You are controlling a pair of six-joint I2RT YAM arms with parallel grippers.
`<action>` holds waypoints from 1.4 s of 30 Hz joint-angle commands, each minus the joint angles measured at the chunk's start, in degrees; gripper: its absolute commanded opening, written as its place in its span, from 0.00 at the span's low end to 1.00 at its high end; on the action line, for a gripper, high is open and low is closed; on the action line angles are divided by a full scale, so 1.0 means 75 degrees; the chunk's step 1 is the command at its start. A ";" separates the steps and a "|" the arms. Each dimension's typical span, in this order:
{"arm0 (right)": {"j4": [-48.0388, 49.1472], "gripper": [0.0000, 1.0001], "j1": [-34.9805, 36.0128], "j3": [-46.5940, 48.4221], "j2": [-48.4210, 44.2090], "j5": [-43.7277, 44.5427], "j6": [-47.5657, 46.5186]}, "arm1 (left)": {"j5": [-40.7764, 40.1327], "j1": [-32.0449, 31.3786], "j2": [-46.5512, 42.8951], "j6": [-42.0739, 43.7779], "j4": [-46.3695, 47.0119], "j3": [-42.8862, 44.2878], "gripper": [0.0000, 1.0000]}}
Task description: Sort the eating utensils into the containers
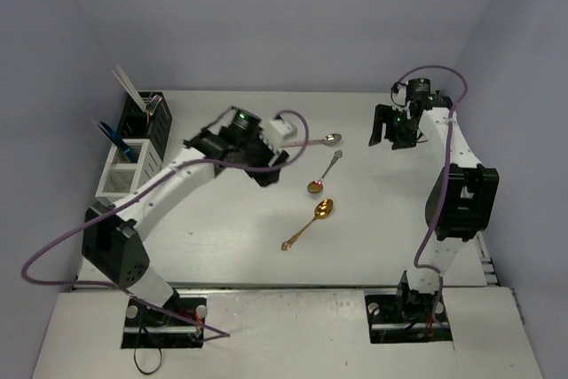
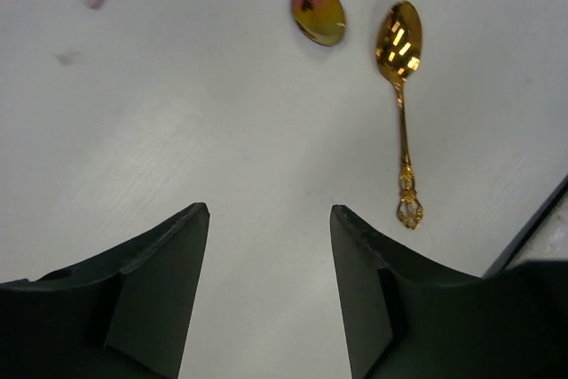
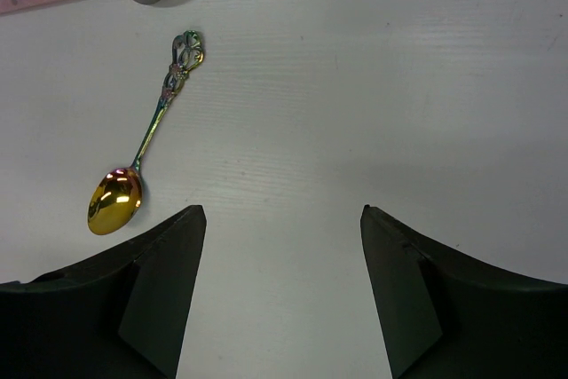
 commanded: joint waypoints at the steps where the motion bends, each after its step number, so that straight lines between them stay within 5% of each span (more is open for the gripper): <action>1: 0.0148 0.68 -0.0026 -0.0007 -0.0585 -0.0224 0.0106 | -0.0436 -0.1022 0.1121 -0.0745 -0.0638 0.0516 0.57; 10: 0.0201 0.67 -0.0061 -0.0183 -0.0712 -0.0121 0.0059 | 0.0100 -0.1670 0.3220 -0.1326 -0.1499 0.2221 0.57; 31: 0.0357 0.66 -0.0155 -0.0503 -0.1041 -0.0395 0.0059 | -0.1265 -0.2228 0.4928 -0.1875 -0.1864 0.2871 0.58; 38: 0.0371 0.66 -0.0225 -0.0589 -0.1139 -0.0379 0.0059 | -0.2197 -0.2228 0.5371 -0.1787 -0.1970 0.2983 0.27; 42: 0.0376 0.66 -0.0242 -0.0601 -0.1122 -0.0422 0.0047 | -0.2442 -0.2197 0.5473 -0.1621 -0.1991 0.2885 0.18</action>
